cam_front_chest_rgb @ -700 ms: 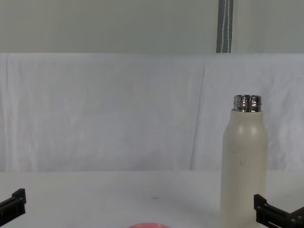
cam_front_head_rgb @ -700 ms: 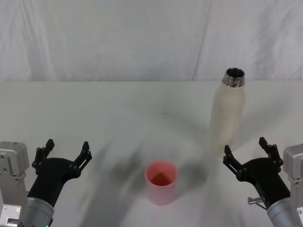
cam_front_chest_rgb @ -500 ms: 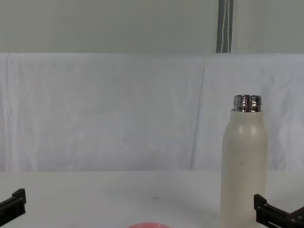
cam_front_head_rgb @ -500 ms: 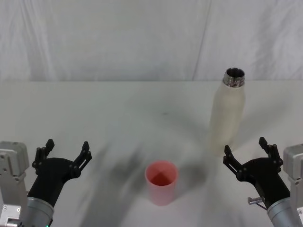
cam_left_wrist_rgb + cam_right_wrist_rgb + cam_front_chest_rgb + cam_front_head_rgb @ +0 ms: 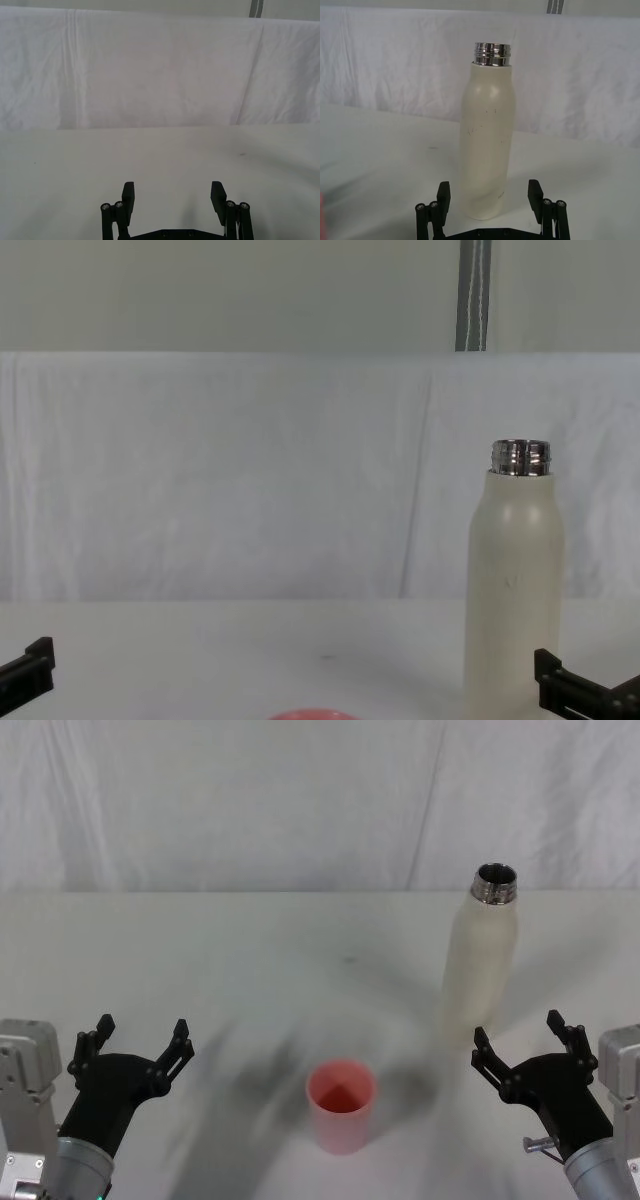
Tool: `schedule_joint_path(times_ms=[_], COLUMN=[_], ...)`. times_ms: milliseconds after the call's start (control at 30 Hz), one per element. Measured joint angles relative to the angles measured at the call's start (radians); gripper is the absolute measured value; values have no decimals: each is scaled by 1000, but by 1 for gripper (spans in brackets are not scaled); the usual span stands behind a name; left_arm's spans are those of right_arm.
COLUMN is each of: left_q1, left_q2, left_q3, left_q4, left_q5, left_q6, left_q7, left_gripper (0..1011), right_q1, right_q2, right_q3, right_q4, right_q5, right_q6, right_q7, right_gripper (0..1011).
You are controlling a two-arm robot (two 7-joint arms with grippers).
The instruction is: Grasp the thermos with one hand and pour water into the cup lid.
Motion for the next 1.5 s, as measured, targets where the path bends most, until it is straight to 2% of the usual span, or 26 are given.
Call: schedule_joint_path(times_ms=[1500], left_q1=[0], left_q2=[0], left_q3=[0], left_q4=[0], left_q5=[0], left_q6=[0], left_q7=[0], left_gripper=[1001], right_q1=[0], right_q2=[0], right_q3=[0], right_q4=[0], right_q5=[0], right_q6=[0], right_q7=[0], right_gripper=[1001])
